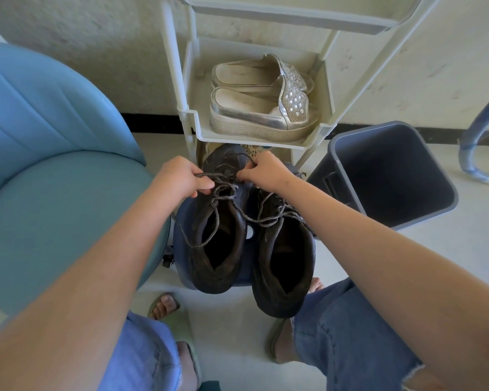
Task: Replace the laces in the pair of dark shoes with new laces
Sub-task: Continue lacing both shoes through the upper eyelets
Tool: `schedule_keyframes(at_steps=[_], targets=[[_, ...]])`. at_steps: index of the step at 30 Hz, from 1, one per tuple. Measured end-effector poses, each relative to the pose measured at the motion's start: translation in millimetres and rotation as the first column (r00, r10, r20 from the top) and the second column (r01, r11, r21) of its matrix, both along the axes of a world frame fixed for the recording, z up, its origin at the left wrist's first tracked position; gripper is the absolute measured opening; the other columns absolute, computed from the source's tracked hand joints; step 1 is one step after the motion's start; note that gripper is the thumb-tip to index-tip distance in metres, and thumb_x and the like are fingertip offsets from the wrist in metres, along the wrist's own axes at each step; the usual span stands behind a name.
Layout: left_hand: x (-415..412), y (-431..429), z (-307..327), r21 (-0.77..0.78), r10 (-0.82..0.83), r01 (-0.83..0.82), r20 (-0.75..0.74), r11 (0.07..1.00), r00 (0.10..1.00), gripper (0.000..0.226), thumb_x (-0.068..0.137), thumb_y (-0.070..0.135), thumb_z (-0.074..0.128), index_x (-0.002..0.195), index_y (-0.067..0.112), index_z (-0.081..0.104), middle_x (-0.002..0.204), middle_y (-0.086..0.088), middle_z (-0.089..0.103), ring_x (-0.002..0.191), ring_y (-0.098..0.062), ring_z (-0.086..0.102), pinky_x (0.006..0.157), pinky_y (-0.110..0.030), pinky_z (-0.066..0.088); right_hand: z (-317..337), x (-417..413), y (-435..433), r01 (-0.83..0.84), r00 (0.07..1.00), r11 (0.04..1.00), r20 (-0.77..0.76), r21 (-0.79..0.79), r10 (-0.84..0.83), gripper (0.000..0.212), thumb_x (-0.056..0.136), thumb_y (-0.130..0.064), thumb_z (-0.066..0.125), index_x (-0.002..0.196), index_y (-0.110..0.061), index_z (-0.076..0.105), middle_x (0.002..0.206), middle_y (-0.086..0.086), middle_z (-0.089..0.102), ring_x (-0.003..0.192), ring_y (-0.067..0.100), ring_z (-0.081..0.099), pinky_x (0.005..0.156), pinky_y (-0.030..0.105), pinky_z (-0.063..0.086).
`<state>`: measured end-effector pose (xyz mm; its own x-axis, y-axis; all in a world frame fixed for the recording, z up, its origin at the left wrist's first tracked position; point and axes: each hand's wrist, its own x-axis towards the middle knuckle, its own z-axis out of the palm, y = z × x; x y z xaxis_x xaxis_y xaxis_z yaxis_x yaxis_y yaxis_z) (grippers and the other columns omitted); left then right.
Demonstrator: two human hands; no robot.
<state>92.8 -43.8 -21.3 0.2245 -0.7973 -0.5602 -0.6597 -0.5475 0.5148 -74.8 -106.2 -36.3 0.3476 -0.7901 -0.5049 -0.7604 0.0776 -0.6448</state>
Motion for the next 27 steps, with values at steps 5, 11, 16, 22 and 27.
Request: schedule_keyframes(at_steps=[5, 11, 16, 22, 27], targets=[[-10, 1, -3, -0.056, 0.034, -0.033, 0.012, 0.998, 0.999, 0.011, 0.080, 0.026, 0.073, 0.077, 0.016, 0.071, 0.054, 0.003, 0.053, 0.052, -0.009, 0.048, 0.050, -0.022, 0.033, 1, 1, 0, -0.009, 1.000, 1.000, -0.009, 0.000, 0.009, 0.027, 0.086, -0.014, 0.064, 0.063, -0.011, 0.051, 0.062, 0.000, 0.051, 0.055, 0.010, 0.045, 0.050, 0.019, 0.036], [-22, 5, -5, -0.103, 0.008, -0.001, 0.062, 0.995, 0.998, 0.011, 0.076, 0.023, 0.076, 0.070, 0.020, 0.067, 0.064, 0.011, 0.056, 0.065, -0.008, 0.052, 0.054, -0.022, 0.035, 1, 0, 1, -0.012, 1.000, 1.000, 0.015, -0.010, 0.013, 0.028, 0.087, -0.016, 0.066, 0.063, -0.013, 0.052, 0.057, -0.002, 0.051, 0.050, 0.007, 0.044, 0.049, 0.017, 0.035], [-16, 3, -2, -0.079, -0.013, 0.014, 0.013, 0.997, 1.000, 0.020, 0.080, 0.023, 0.072, 0.066, 0.025, 0.059, 0.045, 0.011, 0.052, 0.045, 0.000, 0.050, 0.049, -0.022, 0.031, -1, -2, 2, -0.005, 0.999, 1.000, 0.043, 0.003, 0.005, 0.023, 0.088, -0.016, 0.064, 0.069, -0.013, 0.052, 0.058, -0.001, 0.052, 0.048, 0.007, 0.045, 0.046, 0.013, 0.036], [-10, 8, -1, -0.078, -0.067, 0.067, 0.008, 0.995, 0.998, 0.009, 0.077, 0.020, 0.075, 0.074, 0.016, 0.067, 0.032, 0.013, 0.049, 0.033, 0.005, 0.047, 0.050, -0.022, 0.031, -1, -3, 5, -0.011, 0.994, 1.000, 0.112, -0.012, 0.012, 0.017, 0.088, -0.013, 0.062, 0.073, -0.015, 0.053, 0.066, -0.003, 0.054, 0.053, 0.008, 0.049, 0.050, 0.014, 0.038], [-10, 7, 12, 0.060, -0.071, 0.076, -0.081, 0.995, 0.994, 0.006, 0.081, 0.017, 0.073, 0.086, 0.021, 0.072, 0.035, 0.010, 0.048, 0.042, -0.001, 0.047, 0.048, -0.017, 0.031, -1, -2, 6, 0.040, 0.971, 0.999, 0.234, 0.033, -0.047, 0.005, 0.086, -0.007, 0.063, 0.083, -0.010, 0.059, 0.071, -0.003, 0.057, 0.057, 0.008, 0.050, 0.049, 0.010, 0.041]])
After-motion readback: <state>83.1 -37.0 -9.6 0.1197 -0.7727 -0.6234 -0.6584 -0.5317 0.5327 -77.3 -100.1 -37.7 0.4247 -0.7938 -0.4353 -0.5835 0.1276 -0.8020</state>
